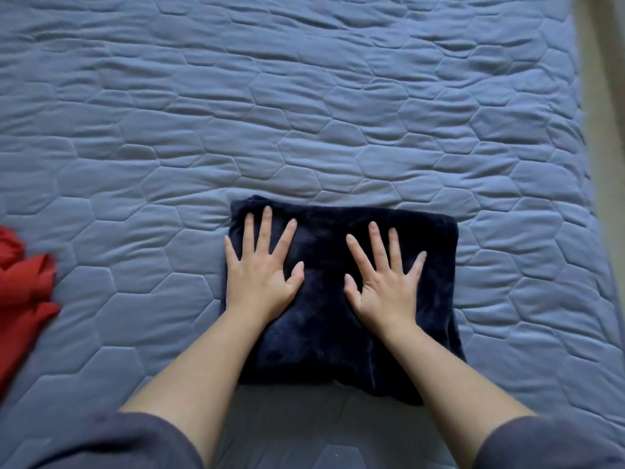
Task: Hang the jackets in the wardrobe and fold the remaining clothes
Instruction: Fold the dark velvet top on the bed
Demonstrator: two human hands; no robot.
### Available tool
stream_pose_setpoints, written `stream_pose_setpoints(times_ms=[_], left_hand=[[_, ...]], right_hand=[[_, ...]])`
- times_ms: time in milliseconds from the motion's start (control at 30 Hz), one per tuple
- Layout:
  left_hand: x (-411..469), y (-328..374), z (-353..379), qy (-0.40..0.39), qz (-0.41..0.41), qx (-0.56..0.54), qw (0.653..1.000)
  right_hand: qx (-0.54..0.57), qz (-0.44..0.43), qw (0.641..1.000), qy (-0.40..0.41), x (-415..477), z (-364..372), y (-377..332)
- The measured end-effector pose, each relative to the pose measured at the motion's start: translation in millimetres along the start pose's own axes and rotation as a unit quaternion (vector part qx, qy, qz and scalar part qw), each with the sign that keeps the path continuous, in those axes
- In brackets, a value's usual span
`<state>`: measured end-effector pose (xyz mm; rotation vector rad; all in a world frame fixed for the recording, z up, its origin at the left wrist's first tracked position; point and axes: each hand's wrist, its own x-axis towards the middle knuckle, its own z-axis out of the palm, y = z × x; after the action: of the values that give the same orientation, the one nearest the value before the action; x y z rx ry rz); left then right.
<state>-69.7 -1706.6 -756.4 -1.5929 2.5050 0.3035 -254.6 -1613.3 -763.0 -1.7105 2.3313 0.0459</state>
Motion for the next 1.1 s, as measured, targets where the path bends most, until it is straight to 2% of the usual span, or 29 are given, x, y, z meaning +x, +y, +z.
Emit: stream_pose_setpoints(times_ms=[167,300,367,500,600,700,767,800,867,900,933,1000,1033,1100], left_hand=[[-14.8,-1.2,-14.0,-0.010,-0.123,-0.124,0.985],[-15.5,-5.6,-23.3,-0.007,-0.202,-0.243,0.949],[-15.9,-14.0,-26.3,-0.022,-0.256,-0.327,0.910],[-28.3,-27.3,-33.4,-0.087,-0.359,-0.497,0.785],[-49.3,-28.4,-38.6,-0.110,-0.323,-0.586,0.735],[-71.7,-36.5,-48.2,-0.210,-0.259,-0.651,0.682],[-84.3,-44.6,-51.9,-0.286,-0.242,-0.659,0.652],[-88.3,-47.0,-52.6,-0.311,-0.237,-0.654,0.647],[-92.5,-48.8,-49.2,-0.294,-0.252,-0.620,0.682],[-92.1,-50.5,-46.9,-0.238,-0.294,-0.598,0.707],[-90.8,-54.8,-46.4,-0.166,-0.358,-0.585,0.708],[-91.1,-74.8,-47.0,-0.064,-0.442,-0.576,0.685],[-93.1,-86.6,-47.7,-0.048,-0.447,-0.580,0.679],[-101.2,-99.4,-49.8,-0.075,-0.411,-0.568,0.709]], right_hand=[[0.050,0.232,0.971,-0.042,-25.1,-6.6,20.5],[0.129,0.305,0.943,-0.033,-37.7,-17.5,35.4],[0.203,0.336,0.919,-0.027,-36.6,-22.1,39.2],[0.400,0.410,0.818,-0.046,-43.7,-31.2,48.3],[0.532,0.396,0.744,-0.084,-55.2,-38.0,60.2],[0.657,0.327,0.645,-0.213,-70.9,-48.8,76.0],[0.650,0.308,0.616,-0.321,-84.2,-50.9,83.1],[0.641,0.303,0.608,-0.356,-90.0,-48.4,85.8],[0.628,0.314,0.619,-0.351,-98.6,-42.6,89.4],[0.624,0.324,0.635,-0.319,-100.4,-40.3,91.6],[0.624,0.332,0.650,-0.279,-100.4,-38.3,94.4],[0.629,0.346,0.661,-0.220,-102.2,-36.4,99.0],[0.632,0.352,0.658,-0.208,-102.8,-35.1,100.5],[0.642,0.359,0.641,-0.218,-106.6,-32.6,99.3]])
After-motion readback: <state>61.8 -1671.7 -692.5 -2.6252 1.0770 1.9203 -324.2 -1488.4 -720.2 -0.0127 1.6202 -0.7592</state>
